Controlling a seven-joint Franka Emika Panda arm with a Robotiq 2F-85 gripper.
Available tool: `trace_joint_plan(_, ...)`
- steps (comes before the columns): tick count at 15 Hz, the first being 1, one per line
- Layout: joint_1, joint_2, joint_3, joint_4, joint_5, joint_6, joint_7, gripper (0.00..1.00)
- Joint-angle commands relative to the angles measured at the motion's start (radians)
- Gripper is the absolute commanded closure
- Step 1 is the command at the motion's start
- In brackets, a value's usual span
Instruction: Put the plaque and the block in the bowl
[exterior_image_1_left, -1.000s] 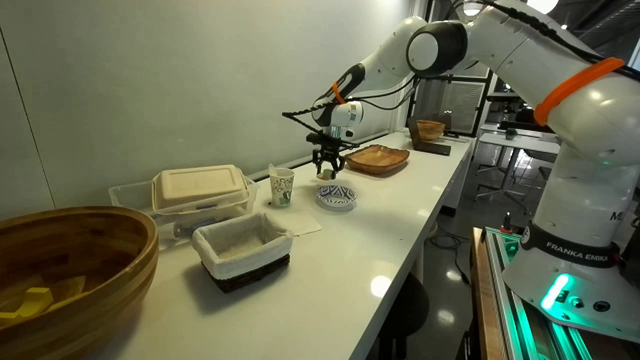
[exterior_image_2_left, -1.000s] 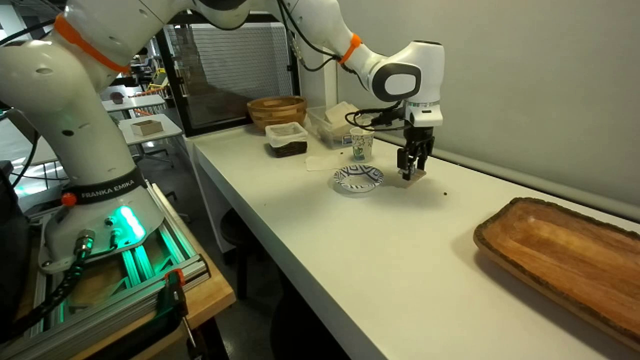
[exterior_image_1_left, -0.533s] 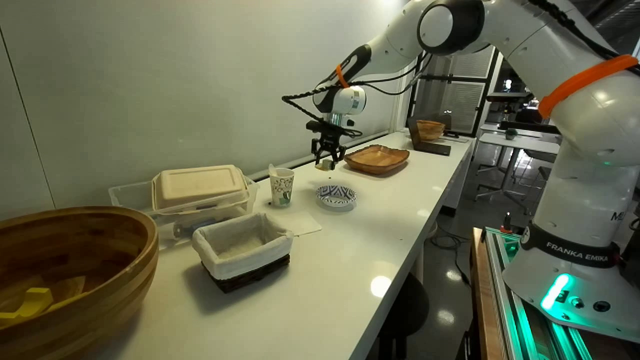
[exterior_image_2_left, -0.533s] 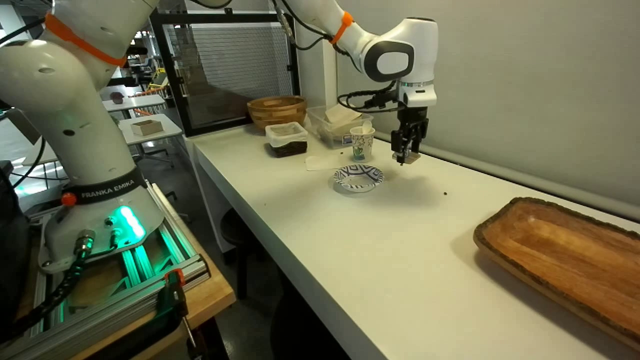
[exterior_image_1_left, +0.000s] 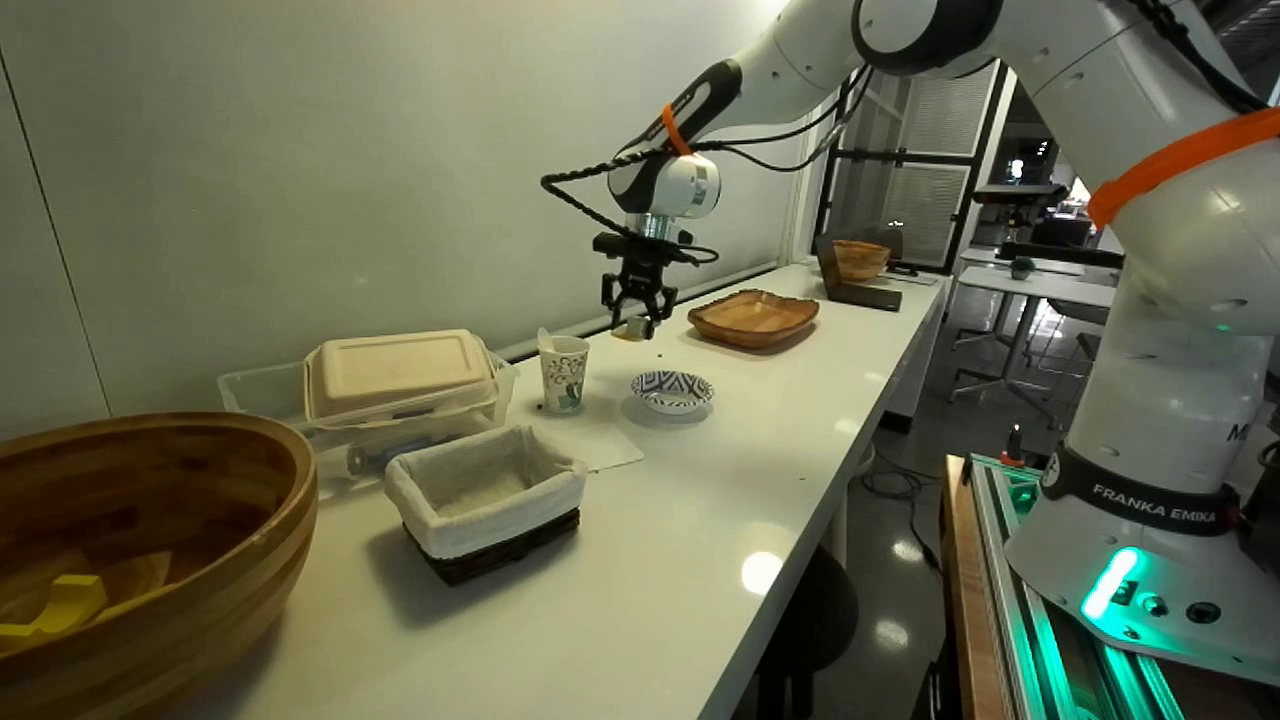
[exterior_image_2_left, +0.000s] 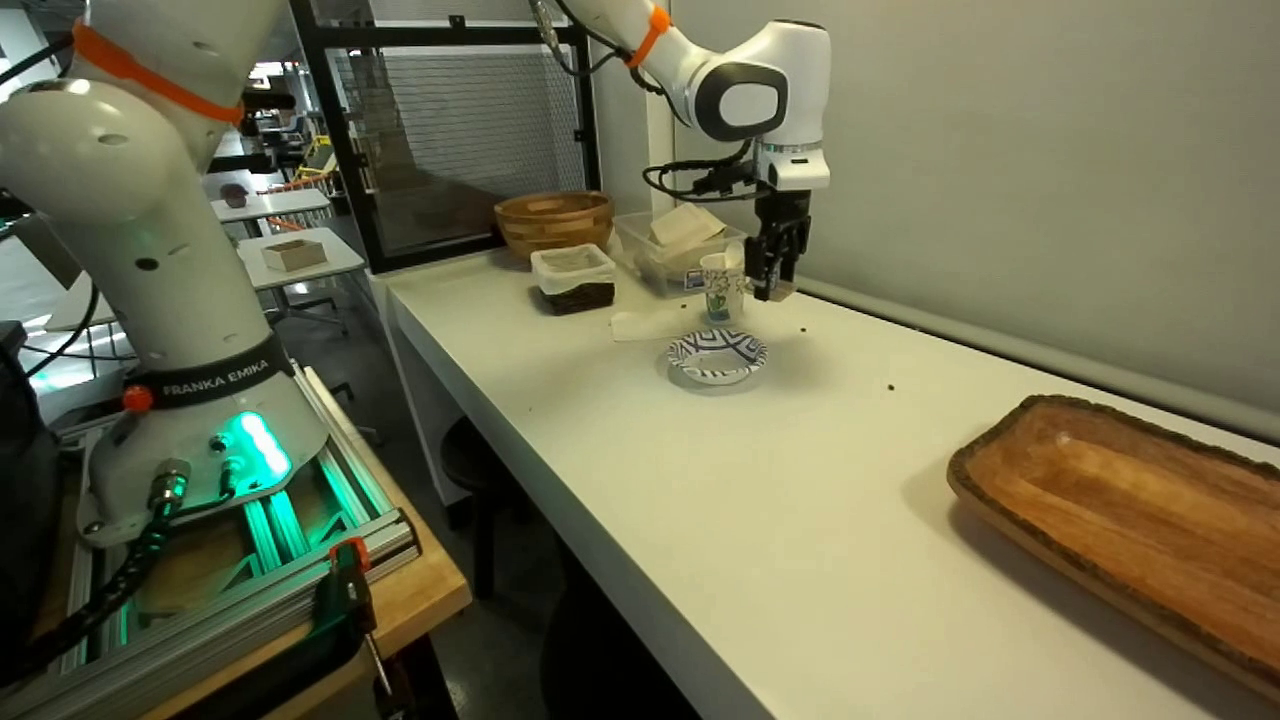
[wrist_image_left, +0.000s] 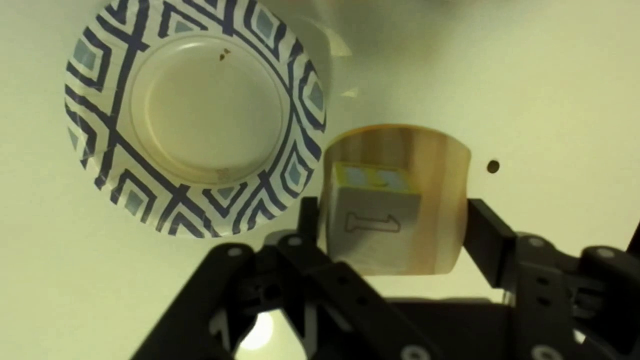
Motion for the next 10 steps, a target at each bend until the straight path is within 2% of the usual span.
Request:
trace_joint_plan(1, -0.005, 0.001, 0.002, 0.002, -0.003, -0.002, -0.001, 0.53)
trace_joint_plan(5, 0.021, -0.086, -0.012, -0.035, -0.042, 0.024, -0.029, 0.53)
trace_joint_plan(10, 0.083, -0.18, 0.006, 0.035, -0.139, -0.083, -0.047, 0.53)
